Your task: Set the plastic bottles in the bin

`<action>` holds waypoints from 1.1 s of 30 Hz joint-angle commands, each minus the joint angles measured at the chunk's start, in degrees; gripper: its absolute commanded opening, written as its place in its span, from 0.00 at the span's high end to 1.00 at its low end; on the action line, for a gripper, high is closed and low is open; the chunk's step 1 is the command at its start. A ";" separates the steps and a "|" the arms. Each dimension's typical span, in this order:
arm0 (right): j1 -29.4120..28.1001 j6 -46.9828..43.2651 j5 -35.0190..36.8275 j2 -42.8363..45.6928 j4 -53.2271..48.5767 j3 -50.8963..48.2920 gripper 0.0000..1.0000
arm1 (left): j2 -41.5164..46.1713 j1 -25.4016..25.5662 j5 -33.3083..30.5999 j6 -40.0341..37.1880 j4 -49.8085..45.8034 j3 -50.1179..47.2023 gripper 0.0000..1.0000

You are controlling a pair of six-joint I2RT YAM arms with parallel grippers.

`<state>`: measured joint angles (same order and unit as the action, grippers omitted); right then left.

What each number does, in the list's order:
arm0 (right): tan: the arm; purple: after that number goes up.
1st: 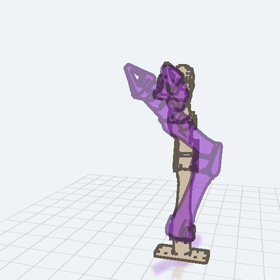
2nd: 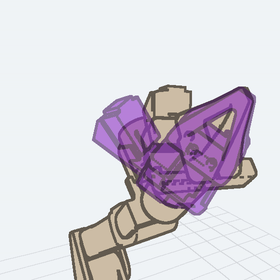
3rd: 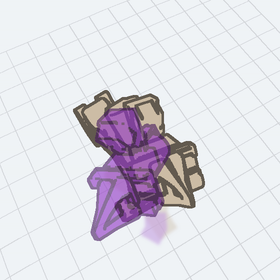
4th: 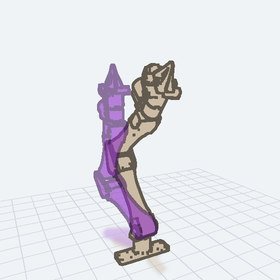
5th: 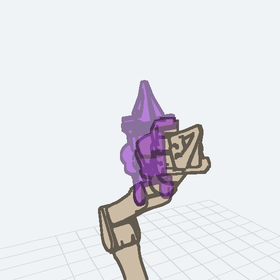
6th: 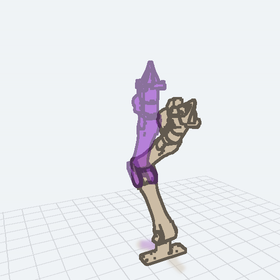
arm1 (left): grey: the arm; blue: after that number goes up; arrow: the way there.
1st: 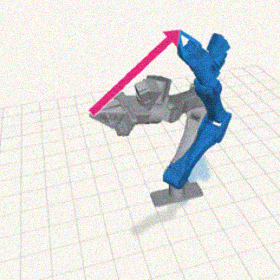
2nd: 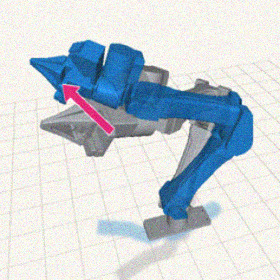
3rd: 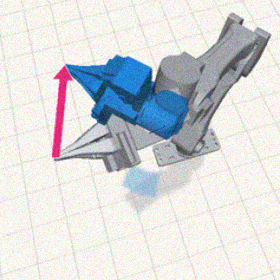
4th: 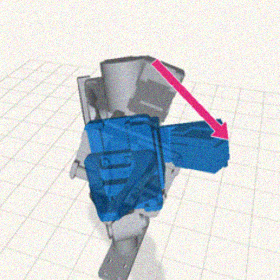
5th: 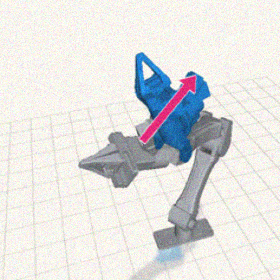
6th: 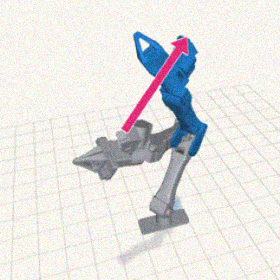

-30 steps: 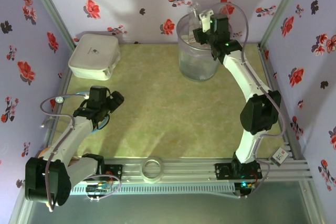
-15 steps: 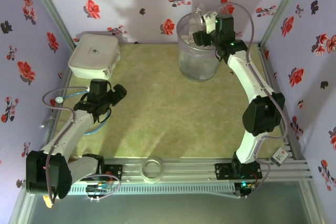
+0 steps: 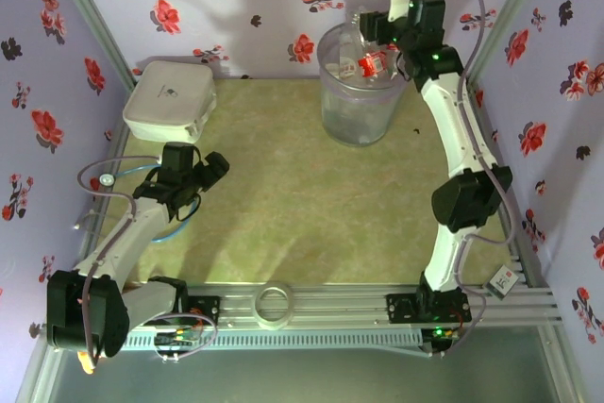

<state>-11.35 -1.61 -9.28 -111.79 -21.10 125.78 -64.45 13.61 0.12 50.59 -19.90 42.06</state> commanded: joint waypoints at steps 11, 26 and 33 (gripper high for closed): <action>1.48 8.39 -16.02 -7.94 -0.09 -0.73 0.32 | 0.35 0.35 -0.03 -1.85 0.40 -0.82 0.03; 0.37 5.15 -17.08 -1.03 6.89 -22.15 0.40 | -0.98 0.36 -0.01 -1.60 0.98 -0.52 0.03; -0.26 6.04 -3.73 4.45 12.26 -28.12 0.44 | -0.77 0.35 0.08 -1.30 0.90 -0.57 0.03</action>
<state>-11.07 3.44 -19.68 -109.23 -4.84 100.99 -64.97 13.61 0.12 50.19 -19.70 41.93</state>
